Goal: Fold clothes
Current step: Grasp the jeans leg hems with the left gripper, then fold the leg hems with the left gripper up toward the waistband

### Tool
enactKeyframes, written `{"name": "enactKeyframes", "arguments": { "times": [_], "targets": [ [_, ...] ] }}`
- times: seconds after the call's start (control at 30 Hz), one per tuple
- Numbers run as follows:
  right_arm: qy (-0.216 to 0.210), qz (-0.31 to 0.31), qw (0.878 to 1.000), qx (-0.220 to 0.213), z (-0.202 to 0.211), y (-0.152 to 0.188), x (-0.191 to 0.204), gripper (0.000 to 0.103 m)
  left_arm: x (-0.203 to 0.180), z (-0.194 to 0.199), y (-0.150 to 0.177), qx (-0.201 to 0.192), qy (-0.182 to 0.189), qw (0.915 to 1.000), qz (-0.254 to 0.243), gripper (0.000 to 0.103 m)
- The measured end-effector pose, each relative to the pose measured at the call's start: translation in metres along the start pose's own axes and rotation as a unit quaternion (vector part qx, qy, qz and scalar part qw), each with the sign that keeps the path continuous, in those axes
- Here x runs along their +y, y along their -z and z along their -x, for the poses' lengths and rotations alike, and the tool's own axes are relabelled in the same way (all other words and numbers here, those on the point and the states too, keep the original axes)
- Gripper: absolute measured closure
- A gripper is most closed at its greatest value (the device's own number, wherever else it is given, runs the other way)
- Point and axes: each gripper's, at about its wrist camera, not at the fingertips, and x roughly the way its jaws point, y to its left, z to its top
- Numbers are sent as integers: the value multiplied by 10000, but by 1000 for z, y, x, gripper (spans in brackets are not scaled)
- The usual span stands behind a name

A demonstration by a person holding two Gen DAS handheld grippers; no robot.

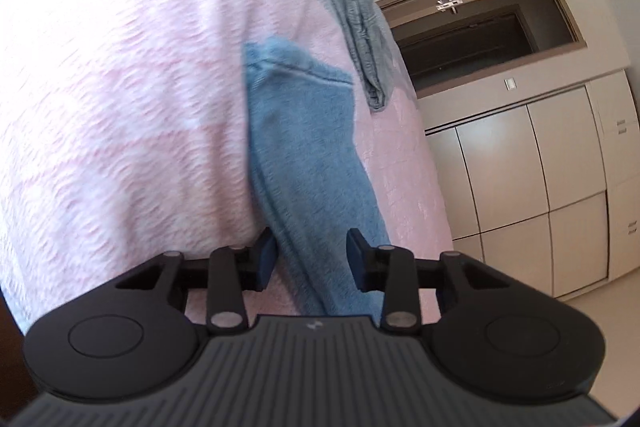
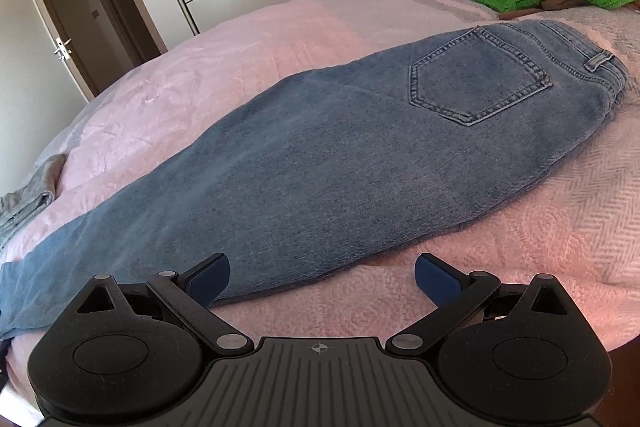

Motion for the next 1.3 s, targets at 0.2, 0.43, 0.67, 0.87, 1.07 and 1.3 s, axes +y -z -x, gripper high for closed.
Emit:
{"name": "enactKeyframes", "arguments": {
  "times": [0.2, 0.43, 0.67, 0.87, 1.07, 1.3],
  "targets": [
    [93, -5, 9999, -65, 1, -1, -7, 1, -37, -4, 6, -32, -732, 9879, -1368, 93],
    [191, -205, 9995, -137, 9, -1, -31, 1, -114, -1, 39, -229, -468, 9401, -3370, 98],
    [262, -437, 9982, -323, 21, -5, -46, 1, -217, 6, 134, -77, 830, 8279, -5546, 97],
    [328, -601, 9966, -459, 31, -9, -55, 1, -246, -7, 251, 1098, 1646, 6809, -7052, 70],
    [-58, -1138, 9922, -508, 36, -12, -63, 1, -197, -20, 294, 1877, 1158, 6339, -7413, 68],
    [-1868, -2859, 9398, -148, -7, -17, -66, 26, -178, 2, 229, 1725, 1003, 6916, -6941, 68]
  ]
}}
